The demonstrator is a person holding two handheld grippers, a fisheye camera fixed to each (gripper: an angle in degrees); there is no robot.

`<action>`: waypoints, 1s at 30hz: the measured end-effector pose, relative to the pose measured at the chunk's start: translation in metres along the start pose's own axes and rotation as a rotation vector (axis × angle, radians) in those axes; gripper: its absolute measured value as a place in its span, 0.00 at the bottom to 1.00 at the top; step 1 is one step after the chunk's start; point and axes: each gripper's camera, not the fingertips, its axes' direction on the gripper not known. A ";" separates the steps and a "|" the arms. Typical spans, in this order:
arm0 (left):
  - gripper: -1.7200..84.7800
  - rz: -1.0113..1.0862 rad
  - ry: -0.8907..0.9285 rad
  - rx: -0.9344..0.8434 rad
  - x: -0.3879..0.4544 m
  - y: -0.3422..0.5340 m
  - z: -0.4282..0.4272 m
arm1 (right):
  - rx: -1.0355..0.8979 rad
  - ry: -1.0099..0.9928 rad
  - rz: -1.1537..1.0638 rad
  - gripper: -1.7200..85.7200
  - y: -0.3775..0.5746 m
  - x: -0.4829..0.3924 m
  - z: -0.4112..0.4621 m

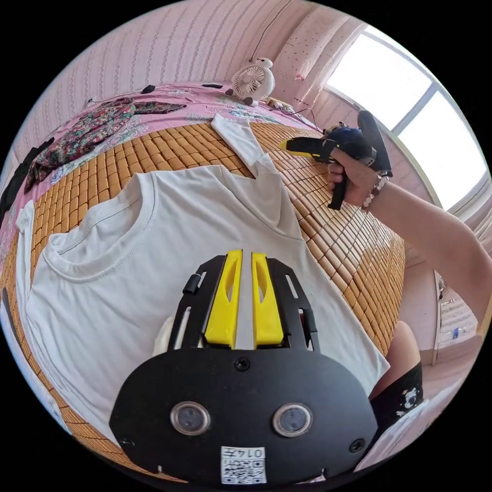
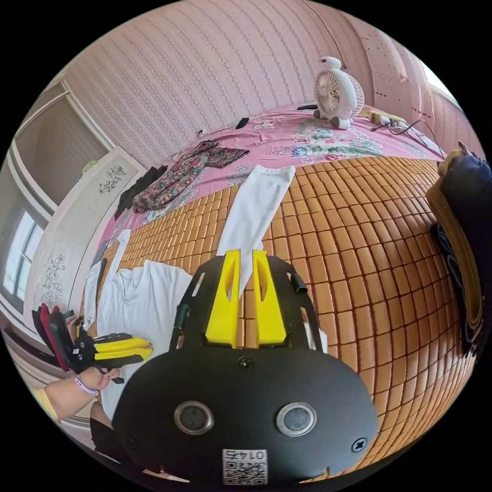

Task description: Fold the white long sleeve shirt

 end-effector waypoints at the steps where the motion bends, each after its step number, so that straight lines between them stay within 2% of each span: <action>1: 0.02 0.048 0.001 0.021 0.000 -0.001 0.009 | 0.001 0.009 -0.003 0.08 -0.004 -0.003 0.006; 4: 0.01 0.042 0.025 0.041 -0.005 -0.005 0.018 | -0.083 0.098 -0.046 0.07 -0.021 -0.018 0.033; 8: 0.01 0.049 0.015 0.040 -0.006 -0.016 0.030 | -0.112 0.177 -0.121 0.02 -0.024 -0.032 0.021; 11: 0.01 0.050 0.016 0.042 -0.008 -0.026 0.039 | 0.026 0.260 -0.156 0.01 0.007 -0.038 -0.039; 14: 0.01 0.053 0.026 0.042 -0.011 -0.036 0.048 | 0.082 0.263 -0.232 0.02 0.061 -0.047 -0.115; 18: 0.01 0.035 0.067 0.043 -0.018 -0.045 0.057 | 0.037 0.218 -0.286 0.02 0.117 -0.063 -0.207; 22: 0.01 -0.043 0.152 0.079 -0.021 -0.053 0.054 | -0.024 0.213 -0.379 0.02 0.119 -0.073 -0.235; 25: 0.01 -0.056 0.142 0.114 -0.012 -0.061 0.050 | 0.011 0.273 -0.317 0.02 0.109 -0.043 -0.227; 28: 0.01 -0.012 0.121 0.083 0.005 -0.074 0.056 | -0.062 0.302 -0.168 0.04 0.112 0.004 -0.211; 30: 0.01 0.018 0.110 0.064 0.016 -0.082 0.063 | -0.063 0.191 -0.172 0.05 0.142 0.011 -0.216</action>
